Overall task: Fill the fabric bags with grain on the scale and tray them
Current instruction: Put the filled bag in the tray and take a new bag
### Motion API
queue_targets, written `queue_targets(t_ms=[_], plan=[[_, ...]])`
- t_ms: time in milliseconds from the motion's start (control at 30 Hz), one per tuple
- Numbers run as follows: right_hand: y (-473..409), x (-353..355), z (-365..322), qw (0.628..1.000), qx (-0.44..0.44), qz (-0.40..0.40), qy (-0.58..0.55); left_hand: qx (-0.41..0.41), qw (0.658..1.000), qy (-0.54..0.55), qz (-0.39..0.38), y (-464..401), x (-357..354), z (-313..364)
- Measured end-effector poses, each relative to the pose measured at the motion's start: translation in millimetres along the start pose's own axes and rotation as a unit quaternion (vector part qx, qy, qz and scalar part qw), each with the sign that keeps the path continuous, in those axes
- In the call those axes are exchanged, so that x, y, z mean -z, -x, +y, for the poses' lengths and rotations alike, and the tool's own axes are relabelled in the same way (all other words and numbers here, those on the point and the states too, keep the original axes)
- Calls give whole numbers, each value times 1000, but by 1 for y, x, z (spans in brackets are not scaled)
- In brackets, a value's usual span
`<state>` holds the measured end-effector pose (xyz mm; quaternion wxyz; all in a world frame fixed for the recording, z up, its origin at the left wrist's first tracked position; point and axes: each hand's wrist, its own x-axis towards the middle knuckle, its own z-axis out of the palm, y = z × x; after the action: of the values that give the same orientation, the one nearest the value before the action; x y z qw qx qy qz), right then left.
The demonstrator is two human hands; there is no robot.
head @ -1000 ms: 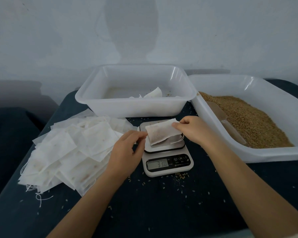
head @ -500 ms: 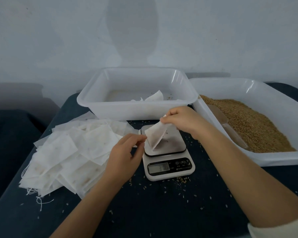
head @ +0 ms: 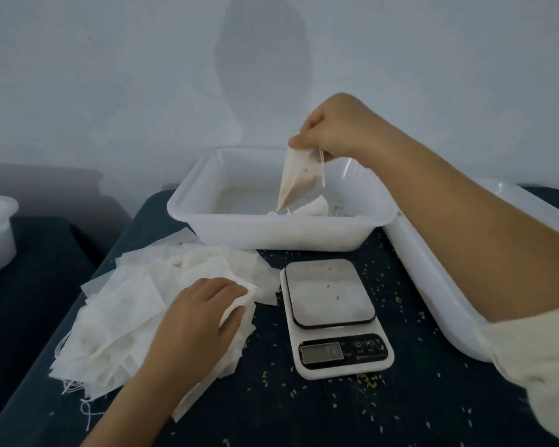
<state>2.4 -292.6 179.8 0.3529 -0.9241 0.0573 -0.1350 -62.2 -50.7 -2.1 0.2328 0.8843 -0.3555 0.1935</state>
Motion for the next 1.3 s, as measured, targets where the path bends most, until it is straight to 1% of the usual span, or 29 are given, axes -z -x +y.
queue_targets(t_ms=[67,133,200,233,333,367,400,433,533,600,700,800,833,867,933,1033,1100,1167,1200,1267,1300], plan=[[-22,-16,-6,1000,-18,9,22,53,996,-62,-36,2,4,-12],[-42,-39,-3,999,-48,3,22,112,987,-93,-68,3,5,-21],[-57,-64,5,998,-69,5,11,129,984,-97,-74,6,4,-27],[-62,-76,10,997,-73,0,19,129,984,-95,-75,6,3,-30],[-67,-109,22,994,-79,-49,65,126,984,-92,-91,4,1,-34],[-67,-119,26,991,-99,-68,65,119,984,-92,-95,3,0,-35],[-65,-130,29,987,-132,-79,39,114,984,-93,-99,2,-2,-36],[-65,-138,33,985,-145,-88,26,110,984,-96,-102,2,-3,-37],[-64,-155,42,976,-141,-127,110,86,983,-116,-116,4,-2,-34],[-60,-153,41,973,-124,-137,137,78,981,-121,-127,5,-1,-29],[-51,-145,37,970,-82,-150,170,55,987,-108,-107,6,-2,-25],[-30,-133,28,985,-51,-115,119,35,992,-96,-75,6,0,-22],[-22,-128,25,991,-29,-91,89,47,993,-90,-66,5,3,-21],[-11,-124,23,995,-6,-73,63,77,992,-73,-63,2,7,-20],[16,-117,19,997,32,-70,18,137,990,-25,-34,-4,13,-22],[62,-106,21,993,41,-87,-63,188,979,70,23,-14,26,-18],[89,-100,27,988,45,-96,-116,232,963,139,24,-21,31,-12],[110,-95,35,971,24,-126,-203,258,933,251,15,-26,36,-4],[119,-94,41,956,-1,-152,-253,269,903,336,16,-27,38,2],[134,-92,55,917,-59,-218,-329,284,812,510,8,-27,39,14],[142,-92,63,890,-90,-256,-366,288,772,567,5,-26,38,19]])
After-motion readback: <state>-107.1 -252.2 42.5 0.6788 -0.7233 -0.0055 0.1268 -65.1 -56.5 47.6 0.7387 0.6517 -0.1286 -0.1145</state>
